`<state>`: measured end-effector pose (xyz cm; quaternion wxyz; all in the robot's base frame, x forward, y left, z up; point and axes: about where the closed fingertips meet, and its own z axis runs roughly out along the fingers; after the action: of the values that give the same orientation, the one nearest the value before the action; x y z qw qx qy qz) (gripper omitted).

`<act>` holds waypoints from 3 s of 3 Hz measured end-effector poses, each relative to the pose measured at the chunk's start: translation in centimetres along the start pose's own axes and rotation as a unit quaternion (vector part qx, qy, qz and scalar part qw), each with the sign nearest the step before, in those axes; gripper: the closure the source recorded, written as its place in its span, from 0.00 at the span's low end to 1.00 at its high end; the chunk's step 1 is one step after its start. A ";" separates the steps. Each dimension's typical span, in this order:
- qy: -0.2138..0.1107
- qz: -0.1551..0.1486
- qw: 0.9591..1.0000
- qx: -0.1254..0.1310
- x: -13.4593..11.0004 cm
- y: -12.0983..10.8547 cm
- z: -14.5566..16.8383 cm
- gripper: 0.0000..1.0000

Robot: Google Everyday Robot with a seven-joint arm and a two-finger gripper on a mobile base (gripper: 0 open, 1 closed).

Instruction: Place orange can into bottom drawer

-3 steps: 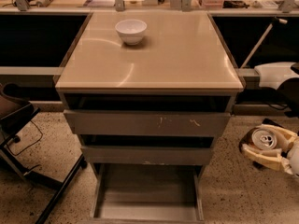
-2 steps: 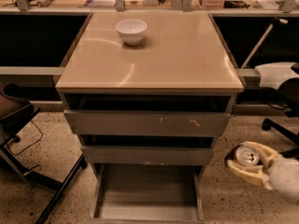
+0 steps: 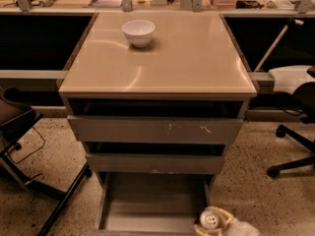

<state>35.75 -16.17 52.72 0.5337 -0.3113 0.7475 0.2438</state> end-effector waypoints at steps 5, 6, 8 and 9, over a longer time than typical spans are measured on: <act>-0.001 -0.010 0.998 0.070 7.1 -3.9 16.7 1.00; 0.003 -0.007 0.997 0.075 7.6 -4.1 16.9 1.00; 0.055 0.003 0.995 0.083 12.3 -5.0 19.8 1.00; 0.114 0.027 0.989 0.088 18.9 -5.7 23.8 1.00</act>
Offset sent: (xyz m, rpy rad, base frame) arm -0.0047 0.0540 -0.0565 0.0451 0.0802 0.0399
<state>50.74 -7.38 27.16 0.4636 -0.2685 0.8301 0.1545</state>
